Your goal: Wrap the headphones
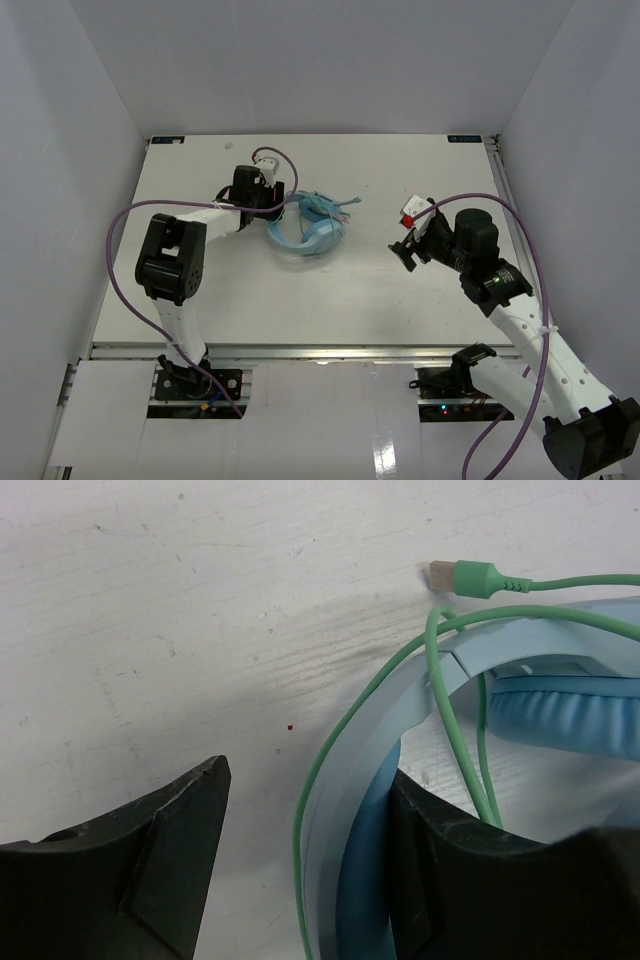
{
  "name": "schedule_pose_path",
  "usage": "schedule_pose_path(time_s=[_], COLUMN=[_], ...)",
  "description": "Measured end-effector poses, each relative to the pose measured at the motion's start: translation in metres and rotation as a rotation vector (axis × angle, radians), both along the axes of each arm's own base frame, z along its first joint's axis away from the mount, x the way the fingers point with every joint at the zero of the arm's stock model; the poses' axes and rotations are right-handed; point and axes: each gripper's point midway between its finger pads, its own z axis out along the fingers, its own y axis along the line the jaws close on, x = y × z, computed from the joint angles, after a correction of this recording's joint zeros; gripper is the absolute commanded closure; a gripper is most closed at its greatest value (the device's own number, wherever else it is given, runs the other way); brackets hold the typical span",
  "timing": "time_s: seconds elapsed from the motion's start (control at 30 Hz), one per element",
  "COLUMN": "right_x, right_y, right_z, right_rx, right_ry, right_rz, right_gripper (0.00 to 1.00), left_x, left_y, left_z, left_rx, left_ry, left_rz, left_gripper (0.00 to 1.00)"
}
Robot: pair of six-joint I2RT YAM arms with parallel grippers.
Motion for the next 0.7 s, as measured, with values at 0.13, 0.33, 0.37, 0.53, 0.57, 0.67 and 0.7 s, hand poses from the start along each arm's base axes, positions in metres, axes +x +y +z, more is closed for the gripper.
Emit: schedule_pose_path(time_s=[0.13, 0.33, 0.37, 0.53, 0.57, 0.67, 0.7], right_x=[0.0, 0.0, 0.0, 0.0, 0.0, 0.0, 0.0], right_y=[0.0, 0.0, 0.0, 0.0, 0.0, 0.0, 0.0], right_z=[0.0, 0.0, 0.0, 0.0, 0.0, 0.0, 0.0], right_rx=[0.0, 0.0, 0.0, 0.0, 0.0, 0.0, 0.0], right_ry=[0.0, 0.0, 0.0, 0.0, 0.0, 0.0, 0.0], right_rz=[0.0, 0.0, 0.0, 0.0, 0.0, 0.0, 0.0], right_gripper=[0.16, 0.16, 0.16, 0.16, 0.16, 0.16, 0.16], left_x=[0.001, 0.0, 0.0, -0.007, -0.008, -0.009, -0.009], left_y=[0.002, 0.002, 0.003, 0.009, 0.011, 0.015, 0.016], left_z=[0.012, 0.026, 0.025, 0.014, 0.012, 0.009, 0.008], left_rx=[-0.008, -0.011, -0.009, 0.005, 0.007, 0.011, 0.008], left_ry=[-0.019, -0.043, -0.043, -0.014, -0.008, 0.004, 0.006], left_rz=[0.0, -0.01, -0.011, -0.003, 0.001, 0.009, 0.012], left_gripper=[0.3, 0.3, 0.3, 0.3, 0.3, 0.3, 0.3])
